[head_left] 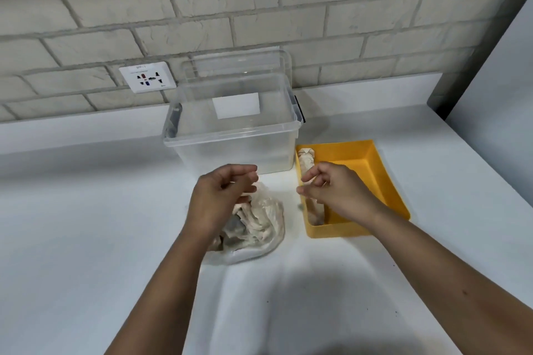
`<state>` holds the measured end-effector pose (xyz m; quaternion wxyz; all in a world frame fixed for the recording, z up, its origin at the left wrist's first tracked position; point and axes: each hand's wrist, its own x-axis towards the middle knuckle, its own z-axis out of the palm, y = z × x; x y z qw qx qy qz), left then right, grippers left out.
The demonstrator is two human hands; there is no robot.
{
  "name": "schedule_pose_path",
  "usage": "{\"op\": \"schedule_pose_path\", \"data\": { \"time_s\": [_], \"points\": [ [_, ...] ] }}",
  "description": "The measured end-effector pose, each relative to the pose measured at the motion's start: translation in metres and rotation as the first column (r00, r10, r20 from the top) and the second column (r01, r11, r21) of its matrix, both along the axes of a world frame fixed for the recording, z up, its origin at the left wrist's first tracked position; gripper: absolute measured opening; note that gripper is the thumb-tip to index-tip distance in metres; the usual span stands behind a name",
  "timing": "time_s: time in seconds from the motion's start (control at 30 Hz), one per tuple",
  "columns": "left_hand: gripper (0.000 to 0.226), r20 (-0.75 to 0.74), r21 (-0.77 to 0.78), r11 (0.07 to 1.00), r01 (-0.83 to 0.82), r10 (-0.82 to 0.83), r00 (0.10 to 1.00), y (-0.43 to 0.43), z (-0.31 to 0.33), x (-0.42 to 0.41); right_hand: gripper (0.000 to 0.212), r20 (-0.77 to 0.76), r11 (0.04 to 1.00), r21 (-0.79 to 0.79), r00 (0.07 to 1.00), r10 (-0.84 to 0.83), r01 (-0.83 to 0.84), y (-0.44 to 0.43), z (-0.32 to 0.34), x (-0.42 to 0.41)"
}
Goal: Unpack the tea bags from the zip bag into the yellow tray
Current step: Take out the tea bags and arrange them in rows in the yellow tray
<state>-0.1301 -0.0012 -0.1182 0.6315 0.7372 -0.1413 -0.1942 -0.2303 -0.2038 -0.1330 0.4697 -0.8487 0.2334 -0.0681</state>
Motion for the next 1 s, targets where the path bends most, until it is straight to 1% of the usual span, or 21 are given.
{"op": "schedule_pose_path", "data": {
  "time_s": [0.07, 0.13, 0.2, 0.27, 0.3, 0.37, 0.4, 0.47, 0.53, 0.6, 0.7, 0.77, 0.83, 0.93, 1.0],
  "points": [
    [0.013, 0.004, -0.015, 0.996, -0.089, 0.089, 0.996, 0.024, 0.004, 0.007, 0.020, 0.076, 0.995, 0.083, 0.996, 0.056, -0.063, 0.017, 0.005, 0.005],
    [0.013, 0.021, 0.020, 0.989, -0.143, 0.143, 0.990, 0.043, -0.003, 0.010, 0.017, 0.133, 0.986, 0.108, 0.984, 0.116, -0.131, 0.034, 0.004, 0.012],
    [0.013, 0.061, 0.098, 0.982, -0.158, 0.153, 0.986, 0.059, -0.018, 0.010, 0.017, 0.142, 0.974, 0.090, 0.971, 0.193, -0.207, 0.052, 0.000, 0.018],
    [0.014, 0.156, 0.217, 0.964, -0.153, 0.120, 0.980, 0.068, -0.036, 0.010, 0.020, 0.106, 0.958, 0.060, 0.956, 0.273, -0.281, 0.066, -0.009, 0.024],
    [0.015, 0.225, 0.291, 0.945, -0.150, 0.085, 0.971, 0.069, -0.044, 0.009, 0.021, 0.079, 0.951, 0.026, 0.949, 0.304, -0.307, 0.072, -0.014, 0.026],
    [0.018, 0.335, 0.405, 0.901, -0.156, 0.012, 0.942, 0.066, -0.054, 0.005, 0.023, 0.009, 0.934, -0.111, 0.940, 0.342, -0.339, 0.079, -0.024, 0.031],
    [0.019, 0.358, 0.434, 0.888, -0.154, -0.013, 0.934, 0.064, -0.058, 0.004, 0.024, -0.034, 0.913, -0.203, 0.935, 0.354, -0.354, 0.081, -0.027, 0.033],
    [0.021, 0.364, 0.491, 0.859, -0.145, -0.051, 0.930, 0.057, -0.062, 0.004, 0.024, -0.128, 0.838, -0.372, 0.916, 0.380, -0.399, 0.082, -0.033, 0.036],
    [0.023, 0.364, 0.572, 0.808, -0.142, -0.095, 0.927, 0.051, -0.063, 0.003, 0.024, -0.222, 0.752, -0.485, 0.894, 0.388, -0.447, 0.082, -0.035, 0.036],
    [0.025, 0.382, 0.606, 0.781, -0.151, -0.119, 0.917, 0.047, -0.065, 0.004, 0.027, -0.296, 0.684, -0.560, 0.884, 0.362, -0.467, 0.084, -0.036, 0.037],
    [0.027, 0.413, 0.558, 0.810, -0.179, -0.084, 0.907, 0.048, -0.073, 0.008, 0.031, -0.316, 0.630, -0.630, 0.891, 0.326, -0.454, 0.088, -0.041, 0.038],
    [0.029, 0.437, 0.525, 0.825, -0.209, -0.051, 0.898, 0.048, -0.077, 0.012, 0.026, -0.282, 0.631, -0.653, 0.908, 0.309, -0.418, 0.090, -0.044, 0.038],
    [0.029, 0.454, 0.514, 0.826, -0.231, -0.033, 0.890, 0.048, -0.079, 0.015, 0.023, -0.246, 0.653, -0.647, 0.919, 0.309, -0.393, 0.089, -0.046, 0.038],
    [0.027, 0.456, 0.509, 0.826, -0.242, -0.020, 0.890, 0.047, -0.081, 0.018, 0.020, -0.142, 0.757, -0.572, 0.947, 0.290, -0.318, 0.086, -0.041, 0.036],
    [0.025, 0.449, 0.521, 0.821, -0.236, -0.028, 0.893, 0.046, -0.080, 0.019, 0.014, -0.088, 0.804, -0.533, 0.963, 0.256, -0.262, 0.084, -0.036, 0.035]
  ]
}}
